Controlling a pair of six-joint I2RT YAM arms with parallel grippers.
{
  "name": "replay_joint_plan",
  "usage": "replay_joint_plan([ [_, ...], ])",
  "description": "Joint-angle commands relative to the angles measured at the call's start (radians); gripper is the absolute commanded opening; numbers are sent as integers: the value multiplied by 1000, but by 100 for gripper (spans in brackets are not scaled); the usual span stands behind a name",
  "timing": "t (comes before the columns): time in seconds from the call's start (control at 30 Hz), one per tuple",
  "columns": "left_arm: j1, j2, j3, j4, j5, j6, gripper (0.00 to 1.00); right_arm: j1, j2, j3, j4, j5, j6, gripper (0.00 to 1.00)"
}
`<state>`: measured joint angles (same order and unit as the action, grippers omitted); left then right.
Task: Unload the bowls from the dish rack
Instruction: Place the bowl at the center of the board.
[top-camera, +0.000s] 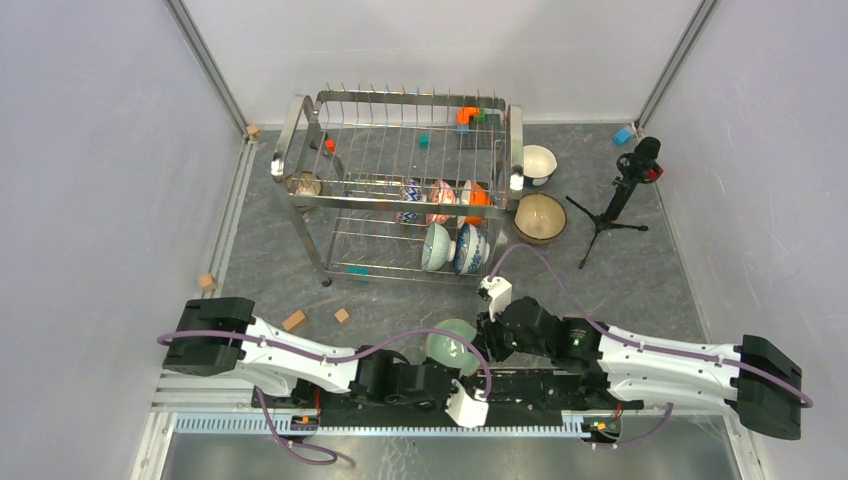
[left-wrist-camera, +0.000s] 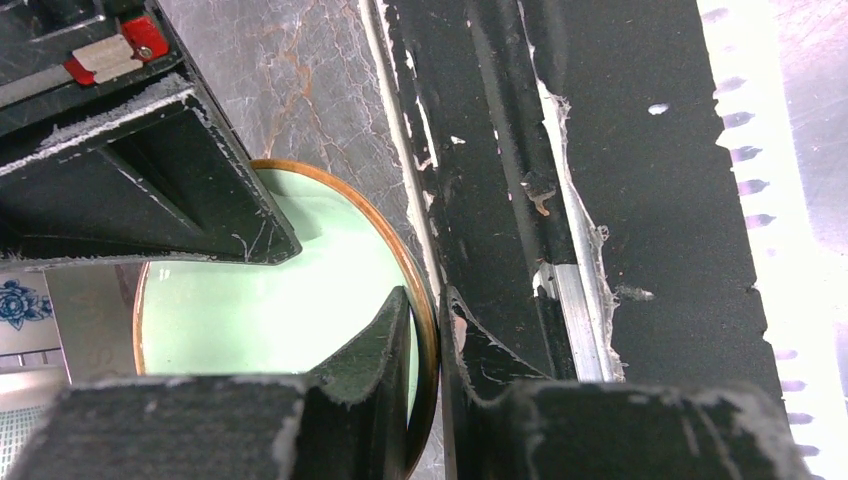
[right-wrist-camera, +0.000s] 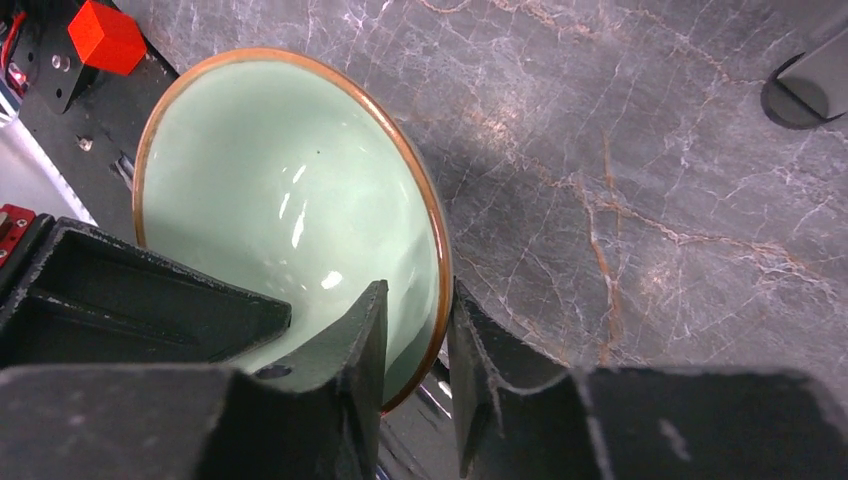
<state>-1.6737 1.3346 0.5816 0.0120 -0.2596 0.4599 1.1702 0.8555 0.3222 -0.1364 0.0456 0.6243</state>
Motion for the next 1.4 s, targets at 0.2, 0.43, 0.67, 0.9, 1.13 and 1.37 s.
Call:
replay_joint_plan([
  [0.2,-7,-21,49,88,-39,-96,14,17,22,43,38,15,13,1],
  [0.43,-7,-69,56,58,-41,-200,99,17,-17,32,43,29,30,0],
  [0.67,-6,-213,30,75,-131,-293,100,17,-64,26,0,55,20,0],
  [0.9,0,-332,32,-63,-284,-564,100,16,-122,6,-68,133,-7,0],
  [1.13,10,-370,-47,-34,-429,-1030,100,16,-172,-12,-100,198,-11,0],
  [1.37,91,-338,-71,-202,-495,-1694,84,17,-162,-46,-65,244,29,0],
])
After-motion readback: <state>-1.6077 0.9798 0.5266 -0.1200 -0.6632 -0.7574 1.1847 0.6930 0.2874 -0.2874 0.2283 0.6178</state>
